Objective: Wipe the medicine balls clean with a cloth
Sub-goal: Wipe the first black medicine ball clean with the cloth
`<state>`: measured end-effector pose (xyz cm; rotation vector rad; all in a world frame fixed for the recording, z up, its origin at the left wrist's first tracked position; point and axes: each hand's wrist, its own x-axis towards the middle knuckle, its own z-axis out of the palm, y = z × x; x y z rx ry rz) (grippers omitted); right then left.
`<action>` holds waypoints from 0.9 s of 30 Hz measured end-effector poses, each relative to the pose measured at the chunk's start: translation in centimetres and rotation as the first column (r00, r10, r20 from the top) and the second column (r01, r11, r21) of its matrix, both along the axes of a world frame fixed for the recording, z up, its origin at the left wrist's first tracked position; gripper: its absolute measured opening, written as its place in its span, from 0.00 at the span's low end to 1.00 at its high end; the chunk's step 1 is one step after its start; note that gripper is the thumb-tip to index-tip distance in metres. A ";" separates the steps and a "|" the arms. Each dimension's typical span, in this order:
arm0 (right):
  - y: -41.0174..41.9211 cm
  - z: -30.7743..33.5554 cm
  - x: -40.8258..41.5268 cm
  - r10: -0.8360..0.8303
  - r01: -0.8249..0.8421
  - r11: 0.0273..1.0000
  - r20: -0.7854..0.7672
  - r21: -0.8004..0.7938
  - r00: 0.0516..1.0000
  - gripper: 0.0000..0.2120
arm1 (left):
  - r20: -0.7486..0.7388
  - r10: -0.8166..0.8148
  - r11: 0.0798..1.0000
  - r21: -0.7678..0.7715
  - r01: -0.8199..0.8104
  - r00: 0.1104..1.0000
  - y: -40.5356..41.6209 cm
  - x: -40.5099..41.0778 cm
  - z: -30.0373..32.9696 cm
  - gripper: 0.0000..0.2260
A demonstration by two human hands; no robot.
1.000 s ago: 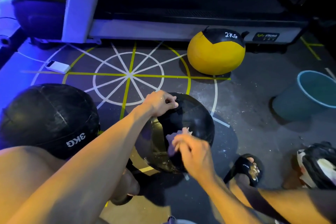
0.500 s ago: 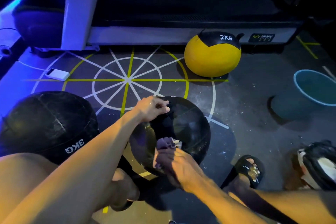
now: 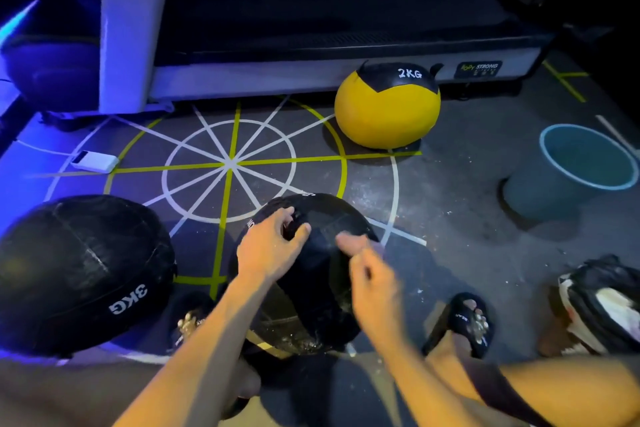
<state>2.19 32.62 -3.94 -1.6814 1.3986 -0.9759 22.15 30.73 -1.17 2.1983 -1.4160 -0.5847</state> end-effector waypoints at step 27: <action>-1.4 -2.8 -0.9 0.133 -0.157 0.981 -0.200 -0.112 0.971 0.24 | -0.231 -0.040 0.992 -0.122 0.012 0.972 4.1 1.8 -2.5 0.10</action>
